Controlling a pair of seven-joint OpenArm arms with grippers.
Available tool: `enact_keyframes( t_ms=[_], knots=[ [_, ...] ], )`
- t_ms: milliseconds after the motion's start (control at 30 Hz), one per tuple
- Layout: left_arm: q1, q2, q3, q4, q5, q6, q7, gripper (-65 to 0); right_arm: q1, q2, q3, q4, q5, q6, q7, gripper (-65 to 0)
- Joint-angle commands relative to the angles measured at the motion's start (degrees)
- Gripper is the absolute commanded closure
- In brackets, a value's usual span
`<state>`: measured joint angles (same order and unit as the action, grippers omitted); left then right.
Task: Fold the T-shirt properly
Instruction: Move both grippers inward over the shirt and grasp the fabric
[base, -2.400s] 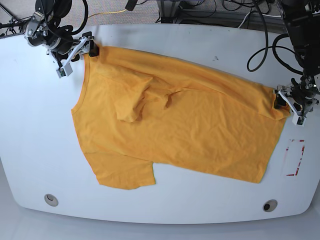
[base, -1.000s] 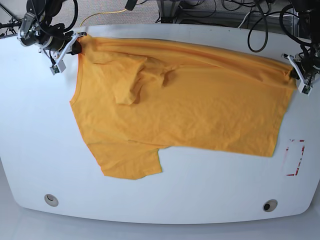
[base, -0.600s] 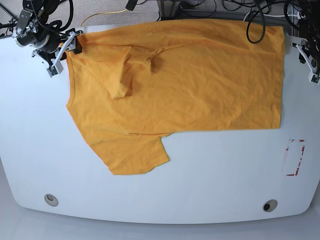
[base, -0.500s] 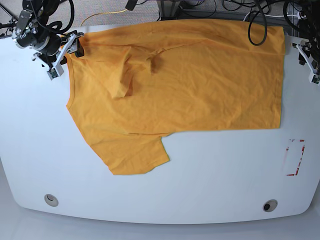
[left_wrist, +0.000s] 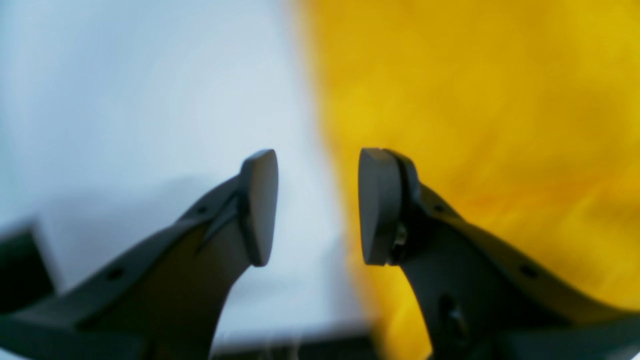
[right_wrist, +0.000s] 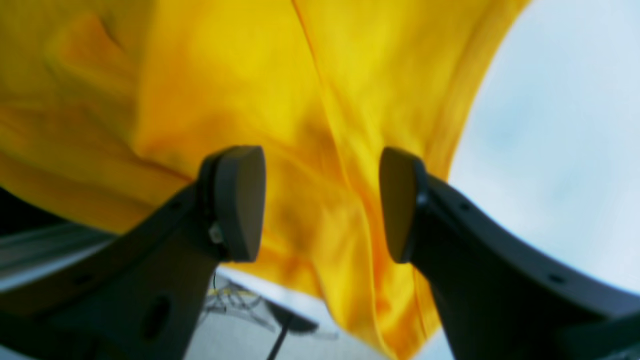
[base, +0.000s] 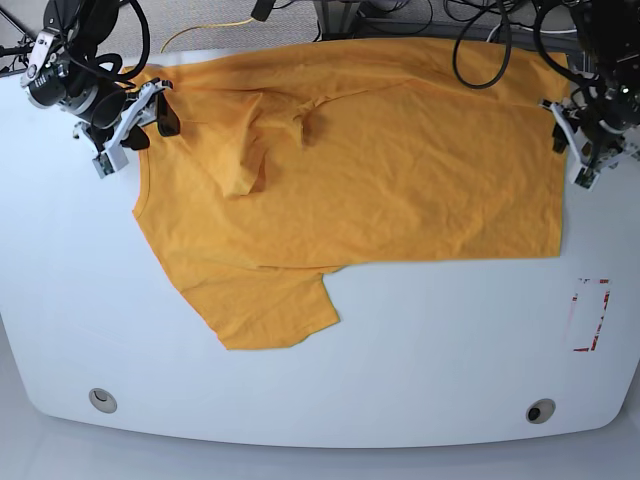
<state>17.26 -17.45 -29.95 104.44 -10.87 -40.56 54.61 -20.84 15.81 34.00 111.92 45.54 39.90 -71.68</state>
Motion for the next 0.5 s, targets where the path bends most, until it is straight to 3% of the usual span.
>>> enact_keyframes(
  t_ms=[0, 167, 467],
  knots=[
    [-1.04, 2.11, -0.07, -0.14, 4.94, 0.56, -0.68, -24.7, 1.63, 0.67, -0.02, 0.83, 3.03, 0.1, 0.87, -33.8],
    [-8.42, 5.54, 2.48, -4.36, 12.5, 0.56, -0.68, -24.7, 4.8, -0.21, -3.8, 0.74, 2.68, 0.1, 0.78, -33.9],
    [-16.77, 5.19, 3.36, -14.55, 15.93, 0.56, -0.76, -24.7, 10.77, -3.9, -9.08, -2.86, -8.04, 0.1, 1.13, -33.9]
  ],
)
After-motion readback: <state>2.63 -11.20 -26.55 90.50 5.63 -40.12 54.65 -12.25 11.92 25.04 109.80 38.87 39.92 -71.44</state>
